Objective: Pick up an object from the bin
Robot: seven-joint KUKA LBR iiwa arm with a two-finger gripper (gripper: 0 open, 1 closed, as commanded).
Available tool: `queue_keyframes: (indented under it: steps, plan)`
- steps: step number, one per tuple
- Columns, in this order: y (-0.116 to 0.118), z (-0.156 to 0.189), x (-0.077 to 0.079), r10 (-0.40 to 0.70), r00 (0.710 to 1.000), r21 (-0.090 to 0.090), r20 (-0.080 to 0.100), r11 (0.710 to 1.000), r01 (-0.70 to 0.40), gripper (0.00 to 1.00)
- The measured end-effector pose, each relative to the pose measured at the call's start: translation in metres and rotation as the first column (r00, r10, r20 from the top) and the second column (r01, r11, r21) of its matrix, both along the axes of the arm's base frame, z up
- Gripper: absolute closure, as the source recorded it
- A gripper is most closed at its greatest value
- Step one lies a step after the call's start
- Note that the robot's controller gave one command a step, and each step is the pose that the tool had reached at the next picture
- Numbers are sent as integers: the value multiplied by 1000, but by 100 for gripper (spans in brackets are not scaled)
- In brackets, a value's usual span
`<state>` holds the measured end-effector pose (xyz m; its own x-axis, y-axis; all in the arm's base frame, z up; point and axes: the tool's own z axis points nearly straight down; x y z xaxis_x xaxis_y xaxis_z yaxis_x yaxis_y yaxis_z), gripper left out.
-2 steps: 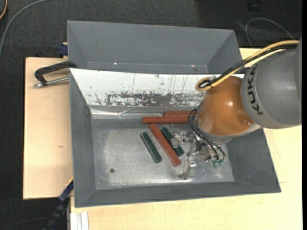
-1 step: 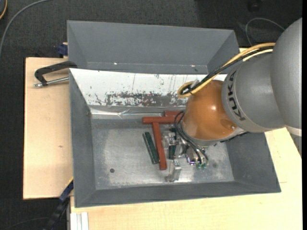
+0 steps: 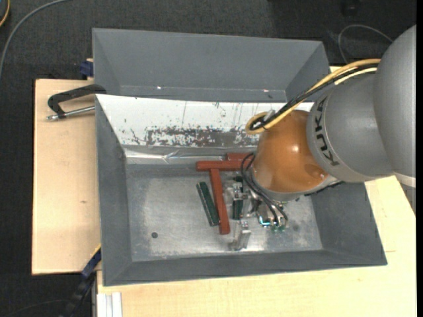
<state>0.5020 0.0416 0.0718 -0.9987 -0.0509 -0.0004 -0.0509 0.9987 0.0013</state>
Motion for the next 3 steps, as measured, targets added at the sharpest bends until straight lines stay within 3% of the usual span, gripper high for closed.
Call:
queue_keyframes:
  steps: [1,2,3]
  plan:
    - [105,20,34,457,889,1,10,889,-457,0]
    - [141,57,37,796,605,-4,10,605,-796,0]
    - [86,8,69,935,354,-4,2,354,-935,0]
